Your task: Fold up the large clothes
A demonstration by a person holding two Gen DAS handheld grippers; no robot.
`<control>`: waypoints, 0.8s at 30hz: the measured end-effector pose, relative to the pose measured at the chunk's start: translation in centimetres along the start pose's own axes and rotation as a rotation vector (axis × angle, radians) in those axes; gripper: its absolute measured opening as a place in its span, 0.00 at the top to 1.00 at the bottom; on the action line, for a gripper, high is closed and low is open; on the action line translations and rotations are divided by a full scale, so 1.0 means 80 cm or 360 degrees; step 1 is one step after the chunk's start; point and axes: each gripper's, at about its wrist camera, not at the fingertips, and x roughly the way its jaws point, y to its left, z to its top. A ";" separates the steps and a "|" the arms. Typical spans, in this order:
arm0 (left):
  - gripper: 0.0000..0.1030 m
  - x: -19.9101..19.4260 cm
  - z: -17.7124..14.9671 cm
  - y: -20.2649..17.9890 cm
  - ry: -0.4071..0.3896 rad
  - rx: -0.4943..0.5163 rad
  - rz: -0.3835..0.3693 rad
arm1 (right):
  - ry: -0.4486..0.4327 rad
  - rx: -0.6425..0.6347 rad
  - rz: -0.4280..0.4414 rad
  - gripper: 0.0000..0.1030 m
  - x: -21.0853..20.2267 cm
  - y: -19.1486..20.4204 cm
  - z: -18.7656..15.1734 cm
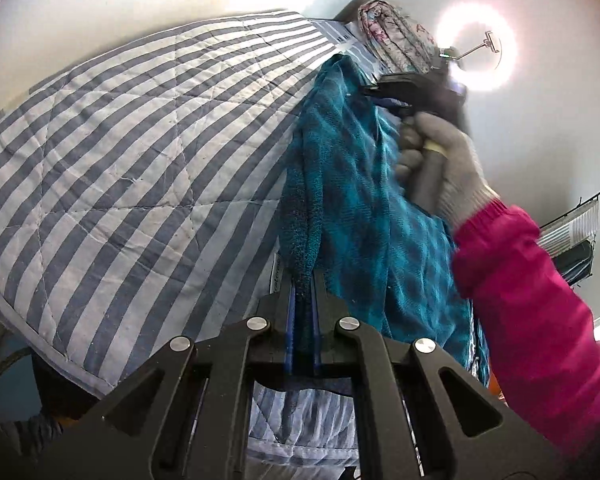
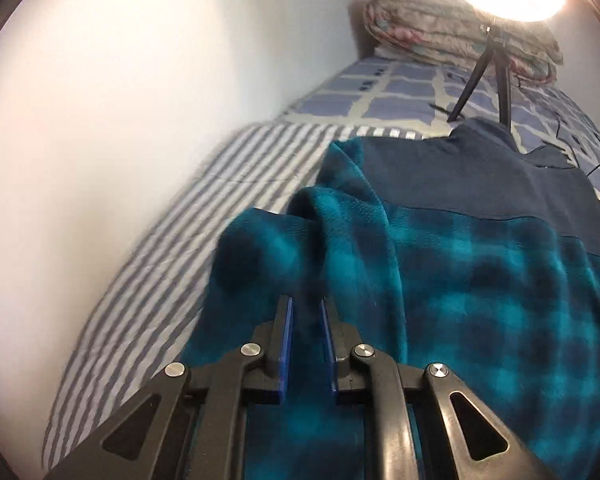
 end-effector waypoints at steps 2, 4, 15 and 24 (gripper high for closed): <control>0.97 0.001 0.000 -0.004 -0.0001 0.0019 -0.0007 | 0.0052 0.0007 -0.0024 0.88 0.027 0.002 0.002; 0.97 0.001 -0.001 -0.009 -0.0005 0.0050 -0.0013 | 0.0125 0.0000 -0.0037 0.88 0.050 0.008 -0.003; 0.97 -0.006 -0.007 -0.042 -0.0039 0.0181 -0.0021 | 0.0241 -0.0018 0.0172 0.46 -0.027 0.049 -0.014; 0.97 -0.005 -0.019 -0.077 -0.0064 0.0357 0.0028 | 0.0465 -0.0282 -0.0016 0.38 -0.026 0.125 -0.078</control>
